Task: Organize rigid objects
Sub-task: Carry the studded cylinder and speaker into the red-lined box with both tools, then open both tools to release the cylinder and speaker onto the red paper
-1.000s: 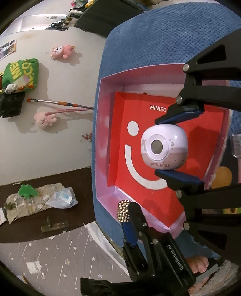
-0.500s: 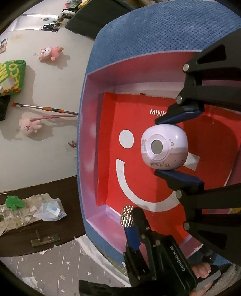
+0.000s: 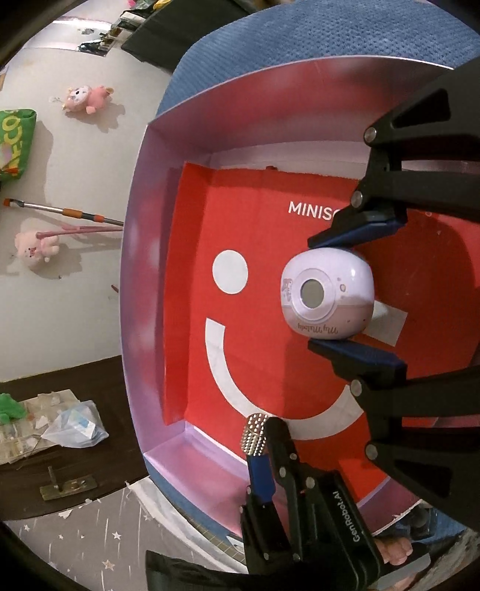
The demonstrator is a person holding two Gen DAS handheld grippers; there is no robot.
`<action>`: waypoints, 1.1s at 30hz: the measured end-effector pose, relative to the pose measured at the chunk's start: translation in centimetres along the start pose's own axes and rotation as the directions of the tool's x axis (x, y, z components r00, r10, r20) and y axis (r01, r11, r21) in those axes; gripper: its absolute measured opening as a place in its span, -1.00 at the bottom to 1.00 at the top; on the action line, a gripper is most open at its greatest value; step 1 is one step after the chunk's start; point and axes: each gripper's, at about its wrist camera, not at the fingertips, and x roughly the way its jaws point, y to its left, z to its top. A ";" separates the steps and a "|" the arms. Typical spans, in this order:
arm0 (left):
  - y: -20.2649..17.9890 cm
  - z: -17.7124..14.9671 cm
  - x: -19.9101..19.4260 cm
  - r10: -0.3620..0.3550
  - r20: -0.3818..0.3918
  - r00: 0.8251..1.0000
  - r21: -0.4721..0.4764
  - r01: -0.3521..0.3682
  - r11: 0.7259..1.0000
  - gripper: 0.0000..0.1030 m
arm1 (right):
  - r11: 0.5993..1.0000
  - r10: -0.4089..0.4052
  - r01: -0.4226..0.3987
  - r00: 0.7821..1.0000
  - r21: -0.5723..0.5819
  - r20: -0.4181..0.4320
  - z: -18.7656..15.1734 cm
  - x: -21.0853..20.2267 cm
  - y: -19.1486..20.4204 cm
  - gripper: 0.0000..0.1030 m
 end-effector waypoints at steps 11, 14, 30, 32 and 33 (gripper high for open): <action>0.2 0.2 0.0 -0.016 -0.003 1.000 -0.016 0.016 1.000 -0.44 | 1.000 -0.001 0.001 1.000 0.000 -0.006 -0.2 0.1 0.0 -0.02; 0.4 0.4 0.1 -0.027 -0.004 1.000 -0.027 0.026 0.999 -0.44 | 1.000 0.010 -0.010 1.000 0.010 -0.005 -0.1 0.1 -0.2 -0.02; 0.2 0.5 0.0 -0.015 0.002 1.000 -0.017 0.015 1.000 -0.27 | 1.000 0.018 -0.019 1.000 0.014 0.002 0.0 -0.3 -0.5 0.13; 0.0 0.4 -0.4 -0.001 0.023 1.000 -0.016 0.002 1.000 0.26 | 1.000 0.014 -0.014 1.000 0.008 0.006 -0.1 -0.5 -0.5 0.14; 0.0 0.4 -0.9 0.010 0.044 0.999 -0.013 -0.009 1.000 0.31 | 1.000 0.016 -0.016 1.000 0.009 0.008 -0.1 -0.6 -0.5 0.14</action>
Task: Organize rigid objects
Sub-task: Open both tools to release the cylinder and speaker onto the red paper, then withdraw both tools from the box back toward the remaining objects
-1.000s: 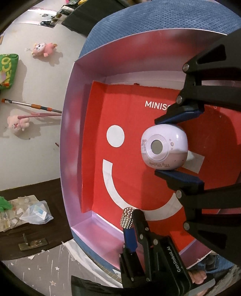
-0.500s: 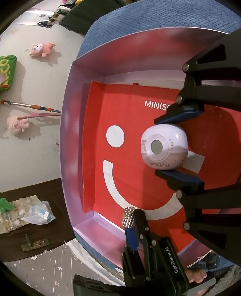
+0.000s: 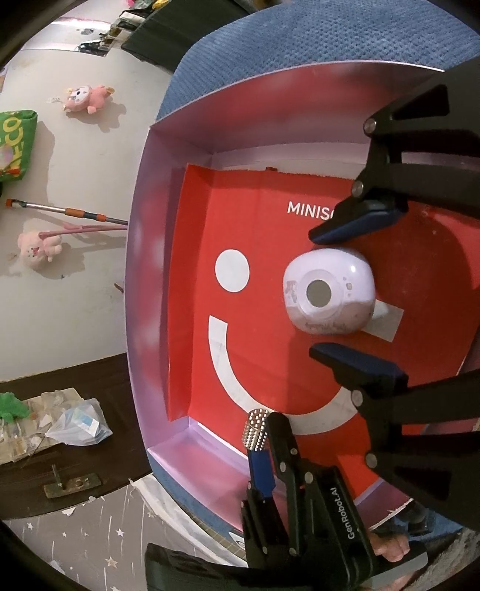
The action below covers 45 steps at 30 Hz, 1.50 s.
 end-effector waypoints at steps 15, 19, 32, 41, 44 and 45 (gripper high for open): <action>-0.7 -0.2 -2.5 0.032 0.070 0.997 0.005 -0.032 0.999 0.50 | 1.000 0.013 -0.013 0.997 -0.009 0.073 -0.3 -3.3 0.8 0.50; -1.2 -0.4 -3.8 0.054 0.105 0.993 0.017 -0.056 0.998 0.57 | 1.000 0.029 -0.029 0.995 -0.008 0.098 -0.6 -4.5 1.0 0.59; -2.1 -1.3 -7.4 0.054 0.194 0.979 0.022 -0.059 0.998 0.98 | 0.998 0.056 -0.054 0.981 -0.017 0.186 -1.7 -8.3 1.8 0.93; -1.8 -2.4 -9.4 0.052 0.250 0.967 -0.015 -0.049 0.999 1.00 | 0.997 0.073 -0.072 0.972 -0.016 0.225 -2.5 -9.9 2.1 1.00; -1.7 -2.8 -10.0 0.054 0.263 0.963 -0.023 -0.050 0.998 1.00 | 0.997 0.078 -0.075 0.969 -0.021 0.236 -2.9 -10.4 2.2 1.00; -1.7 -2.9 -10.2 0.055 0.267 0.962 -0.024 -0.051 0.998 1.00 | 0.997 0.079 -0.076 0.967 -0.023 0.241 -3.1 -10.6 2.3 1.00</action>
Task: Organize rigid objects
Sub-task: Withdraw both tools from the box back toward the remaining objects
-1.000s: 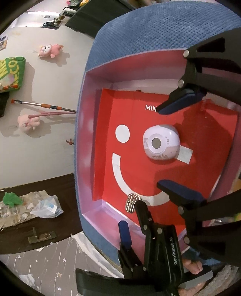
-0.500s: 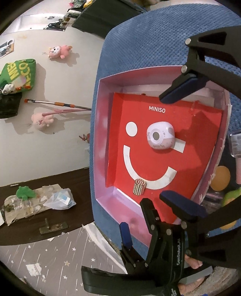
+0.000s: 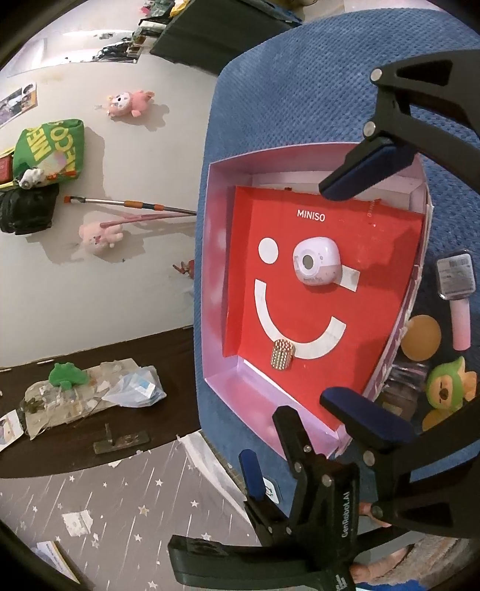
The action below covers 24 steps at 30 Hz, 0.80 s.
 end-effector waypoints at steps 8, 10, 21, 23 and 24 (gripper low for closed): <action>-0.5 -0.8 -1.4 0.007 0.027 1.000 0.000 -0.007 1.000 1.00 | 1.000 0.002 -0.001 0.999 -0.021 0.052 -1.0 -2.1 1.0 1.00; -0.4 -1.1 -1.7 0.001 0.029 1.000 -0.011 0.000 1.000 1.00 | 1.000 0.003 -0.002 0.998 -0.025 0.059 -1.3 -2.6 1.3 1.00; -0.1 -2.7 -3.2 0.011 0.052 0.999 -0.055 -0.008 0.998 1.00 | 0.999 0.022 -0.018 0.995 -0.038 0.100 -3.0 -4.3 2.1 1.00; 0.0 -2.9 -3.3 0.008 0.050 0.999 -0.064 -0.005 0.998 1.00 | 0.998 0.015 -0.008 0.993 -0.057 0.116 -3.4 -4.7 2.6 1.00; 0.1 -3.1 -3.4 0.005 0.050 0.999 -0.069 -0.002 0.998 1.00 | 0.998 0.011 -0.004 0.993 -0.063 0.120 -3.5 -4.8 2.7 1.00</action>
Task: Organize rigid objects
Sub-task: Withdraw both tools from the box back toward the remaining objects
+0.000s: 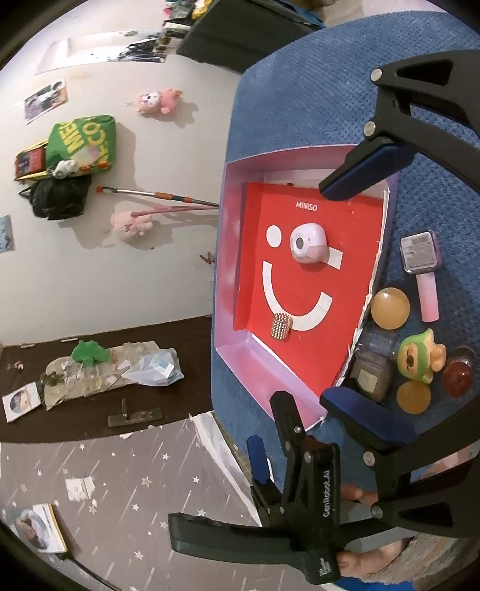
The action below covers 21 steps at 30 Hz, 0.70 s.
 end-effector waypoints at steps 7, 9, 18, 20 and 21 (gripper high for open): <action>0.1 -0.9 -0.5 0.016 -0.015 1.000 -0.002 -0.016 1.000 1.00 | 1.000 0.019 -0.019 1.000 0.006 0.012 -1.0 -0.9 0.6 1.00; -0.1 -1.3 -0.5 0.020 -0.021 1.000 0.005 -0.020 1.000 1.00 | 1.000 0.022 -0.022 1.000 0.003 0.012 -1.2 -1.1 0.9 1.00; -1.0 -2.7 -0.9 0.026 -0.049 0.998 0.032 -0.024 0.999 1.00 | 1.000 -0.012 0.013 0.999 -0.021 0.031 -2.6 -2.3 2.1 1.00; -1.0 -2.9 -1.1 0.014 -0.053 0.998 0.027 -0.012 1.000 1.00 | 0.999 -0.026 0.027 0.999 -0.029 0.037 -2.9 -2.6 2.4 1.00; -1.0 -3.0 -1.2 0.012 -0.053 0.998 0.025 -0.011 1.000 1.00 | 0.999 -0.027 0.029 0.999 -0.031 0.037 -3.0 -2.6 2.5 1.00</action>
